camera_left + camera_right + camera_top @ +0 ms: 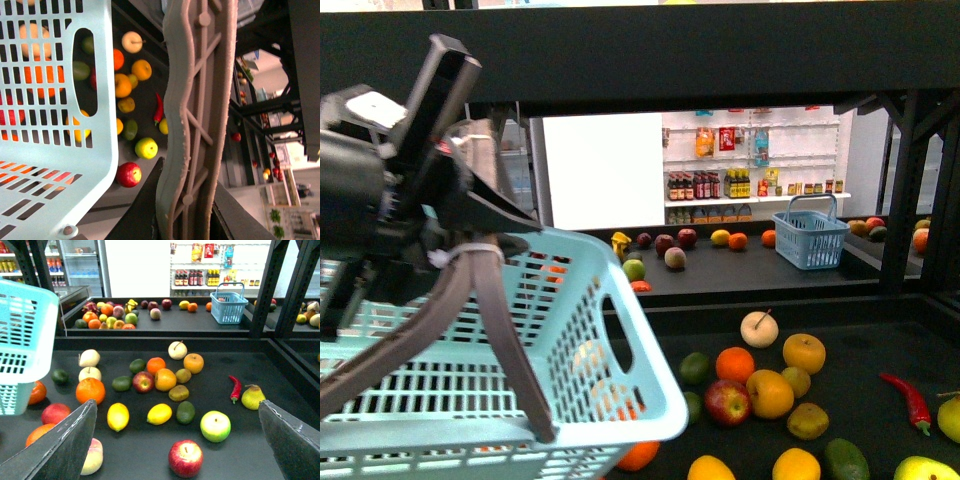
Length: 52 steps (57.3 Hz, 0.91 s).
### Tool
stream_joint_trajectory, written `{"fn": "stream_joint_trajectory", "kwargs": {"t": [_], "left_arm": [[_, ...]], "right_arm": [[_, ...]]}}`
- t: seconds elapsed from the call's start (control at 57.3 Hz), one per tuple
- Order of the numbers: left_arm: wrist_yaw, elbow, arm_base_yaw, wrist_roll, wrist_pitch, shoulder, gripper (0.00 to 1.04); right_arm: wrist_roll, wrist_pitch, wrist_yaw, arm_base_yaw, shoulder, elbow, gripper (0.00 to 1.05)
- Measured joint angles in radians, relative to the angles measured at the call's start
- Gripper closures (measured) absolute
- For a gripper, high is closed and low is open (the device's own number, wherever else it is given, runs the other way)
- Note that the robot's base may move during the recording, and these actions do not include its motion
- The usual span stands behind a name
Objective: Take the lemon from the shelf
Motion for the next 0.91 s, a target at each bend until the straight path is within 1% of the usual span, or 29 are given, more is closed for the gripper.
{"fn": "stream_joint_trajectory", "kwargs": {"t": [0.297, 0.489, 0.681, 0.734, 0.768, 0.821, 0.873, 0.908], "left_arm": [[-0.036, 0.115, -0.135, 0.002, 0.052, 0.178, 0.91], [-0.032, 0.147, -0.179, 0.002, 0.082, 0.215, 0.91], [-0.042, 0.152, -0.191, 0.002, 0.086, 0.239, 0.91], [-0.047, 0.152, -0.191, 0.003, 0.086, 0.239, 0.91], [-0.049, 0.152, -0.190, 0.006, 0.086, 0.239, 0.91], [-0.052, 0.152, -0.189, 0.006, 0.086, 0.239, 0.91], [-0.052, 0.152, -0.189, 0.009, 0.086, 0.239, 0.91], [-0.052, 0.152, -0.189, 0.012, 0.086, 0.240, 0.91]], "right_arm": [[0.000, 0.000, 0.000, 0.000, 0.000, 0.000, 0.07], [0.000, 0.000, 0.000, 0.000, 0.000, 0.000, 0.07], [0.000, -0.001, 0.001, 0.000, 0.001, 0.000, 0.07], [0.048, -0.069, 0.082, 0.011, 0.039, 0.021, 0.07], [0.085, -0.098, 0.102, 0.004, 0.087, 0.039, 0.07], [0.126, -0.081, 0.076, -0.031, 0.190, 0.058, 0.07], [0.157, -0.019, 0.015, -0.081, 0.311, 0.081, 0.07], [0.165, 0.049, -0.029, -0.124, 0.420, 0.111, 0.07]]}}
